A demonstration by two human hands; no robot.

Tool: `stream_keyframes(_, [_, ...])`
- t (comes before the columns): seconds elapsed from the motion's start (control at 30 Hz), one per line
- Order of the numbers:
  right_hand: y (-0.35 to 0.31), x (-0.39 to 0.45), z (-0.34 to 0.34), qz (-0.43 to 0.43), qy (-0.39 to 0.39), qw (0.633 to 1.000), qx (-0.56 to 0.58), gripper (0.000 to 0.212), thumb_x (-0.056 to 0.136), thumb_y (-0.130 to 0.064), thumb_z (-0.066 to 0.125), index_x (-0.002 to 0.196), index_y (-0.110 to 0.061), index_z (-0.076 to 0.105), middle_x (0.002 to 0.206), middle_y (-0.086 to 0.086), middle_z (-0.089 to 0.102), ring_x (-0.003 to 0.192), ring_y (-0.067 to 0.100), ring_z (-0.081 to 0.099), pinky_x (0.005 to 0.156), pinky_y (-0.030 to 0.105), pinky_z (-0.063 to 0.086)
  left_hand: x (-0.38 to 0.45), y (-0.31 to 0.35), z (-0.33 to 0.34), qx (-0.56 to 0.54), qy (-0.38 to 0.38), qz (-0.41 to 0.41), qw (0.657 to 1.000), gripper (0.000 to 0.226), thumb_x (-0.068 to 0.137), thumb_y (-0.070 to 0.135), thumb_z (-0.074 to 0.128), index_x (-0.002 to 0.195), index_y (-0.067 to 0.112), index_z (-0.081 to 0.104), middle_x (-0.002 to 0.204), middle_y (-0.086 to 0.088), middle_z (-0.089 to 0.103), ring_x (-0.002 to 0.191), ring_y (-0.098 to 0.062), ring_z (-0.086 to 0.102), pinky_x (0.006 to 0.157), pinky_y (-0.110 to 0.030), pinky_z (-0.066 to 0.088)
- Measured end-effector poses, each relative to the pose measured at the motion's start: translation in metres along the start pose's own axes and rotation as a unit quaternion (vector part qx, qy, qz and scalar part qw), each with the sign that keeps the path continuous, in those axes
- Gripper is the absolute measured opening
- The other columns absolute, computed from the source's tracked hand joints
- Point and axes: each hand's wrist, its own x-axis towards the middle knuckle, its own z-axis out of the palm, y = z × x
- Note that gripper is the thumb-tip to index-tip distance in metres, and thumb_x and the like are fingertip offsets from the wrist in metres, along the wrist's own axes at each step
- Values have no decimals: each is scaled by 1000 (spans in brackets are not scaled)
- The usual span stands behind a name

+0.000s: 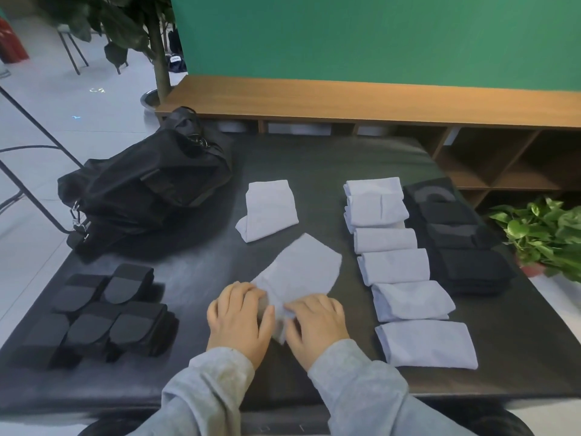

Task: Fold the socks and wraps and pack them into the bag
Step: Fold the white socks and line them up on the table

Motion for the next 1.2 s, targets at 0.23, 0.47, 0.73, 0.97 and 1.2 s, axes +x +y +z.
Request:
stream_keyframes(0.23, [1, 8, -14, -45, -63, 995, 60, 39, 92, -33, 28, 119, -27, 57, 122, -12, 55, 119, 11, 38, 102, 27, 24, -3, -3, -2, -14, 9, 11, 1000, 30, 78, 44, 41, 90, 25, 61, 108, 1, 58, 110, -18, 38, 91, -33, 19])
stream_keyframes(0.47, [28, 17, -22, 80, -81, 993, -33, 39, 95, -36, 39, 134, -30, 41, 139, -12, 37, 131, 10, 28, 110, 29, 16, -7, -1, -3, 16, 39, 88, 995, 18, 71, 39, 45, 66, 30, 59, 78, 13, 54, 85, -11, 41, 75, -27, 18])
stream_keyframes(0.73, [20, 8, -29, 33, -126, 987, -97, 40, 94, -39, 28, 116, -25, 58, 118, -5, 54, 112, 17, 44, 94, 31, 24, -1, 1, -5, 48, -61, 26, 997, 48, 84, 42, 25, 116, 34, 60, 127, 16, 55, 131, -8, 29, 105, -39, 3])
stream_keyframes(0.97, [9, -24, -27, -102, -154, 983, -14, 56, 85, -43, 21, 124, -25, 57, 120, -7, 55, 117, 14, 39, 99, 29, 22, 2, 4, -7, 61, -114, 60, 990, 78, 74, 64, -1, 147, 36, 5, 149, 22, -10, 133, -1, -28, 102, -35, -30])
stream_keyframes(1.2, [12, -41, -18, -109, -138, 982, 64, 62, 73, -28, 40, 135, -19, 44, 131, -9, 37, 126, 10, 29, 104, 20, 29, -10, -6, -13, -15, -114, 171, 979, 52, 83, 61, 41, 124, 31, 52, 142, 13, 40, 138, -9, 19, 112, -32, -2])
